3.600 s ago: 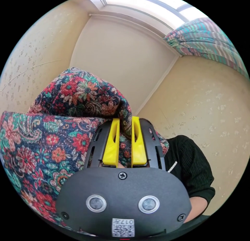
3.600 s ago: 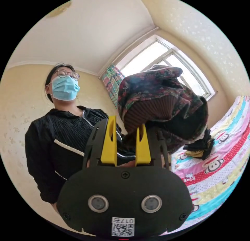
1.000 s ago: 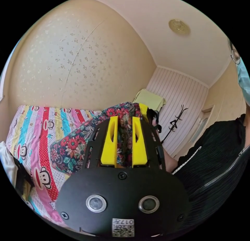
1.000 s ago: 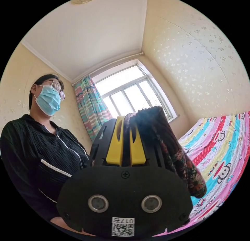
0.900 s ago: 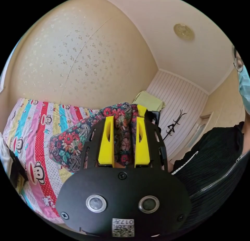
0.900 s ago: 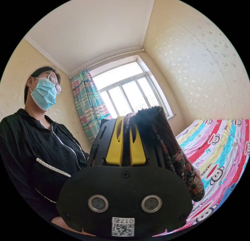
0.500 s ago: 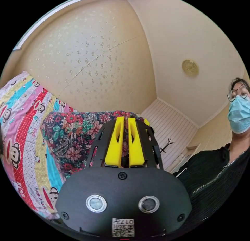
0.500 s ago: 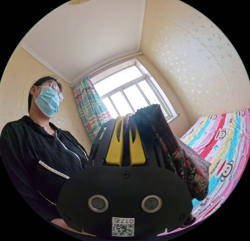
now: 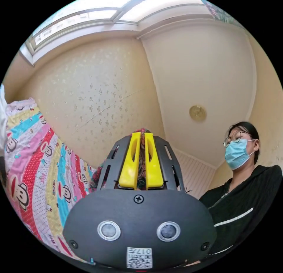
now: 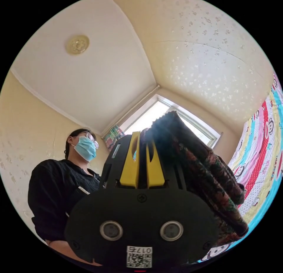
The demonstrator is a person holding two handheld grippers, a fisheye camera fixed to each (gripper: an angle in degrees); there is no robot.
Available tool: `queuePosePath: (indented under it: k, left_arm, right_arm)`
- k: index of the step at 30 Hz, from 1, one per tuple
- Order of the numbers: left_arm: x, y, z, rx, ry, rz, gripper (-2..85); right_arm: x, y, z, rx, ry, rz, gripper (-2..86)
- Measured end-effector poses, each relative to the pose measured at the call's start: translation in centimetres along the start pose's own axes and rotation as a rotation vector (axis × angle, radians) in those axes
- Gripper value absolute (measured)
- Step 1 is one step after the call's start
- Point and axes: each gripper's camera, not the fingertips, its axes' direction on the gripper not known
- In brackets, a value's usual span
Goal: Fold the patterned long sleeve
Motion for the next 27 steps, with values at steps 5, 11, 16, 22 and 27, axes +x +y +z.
queuePosePath:
  k: [5,11,16,22,27]
  left_arm:
    - [1.2,-4.8,-1.8,-0.216,-0.308,0.176,1.9]
    - [-8.3,-6.9,-5.5,-0.235,-0.373,-0.228,3.1]
    - [-15.4,-6.5,-6.8,-0.369,-0.259,-0.488,4.2]
    - [-20.7,-4.5,-10.7,-0.149,0.321,-0.824,6.2]
    - [-19.1,-7.1,-14.3,-0.02,0.348,-0.761,2.6]
  right_arm:
    - [-2.0,-3.4,-0.2,-0.021,0.063,-0.115,0.1]
    - [-3.3,-6.4,0.0,-0.031,0.039,-0.211,0.2]
    - [-3.4,-7.7,2.0,-0.097,0.132,-0.23,0.3]
    - [-3.8,-8.5,2.4,-0.057,0.078,-0.249,0.6]
    - [-6.1,-8.9,5.7,-0.197,0.16,-0.331,0.6]
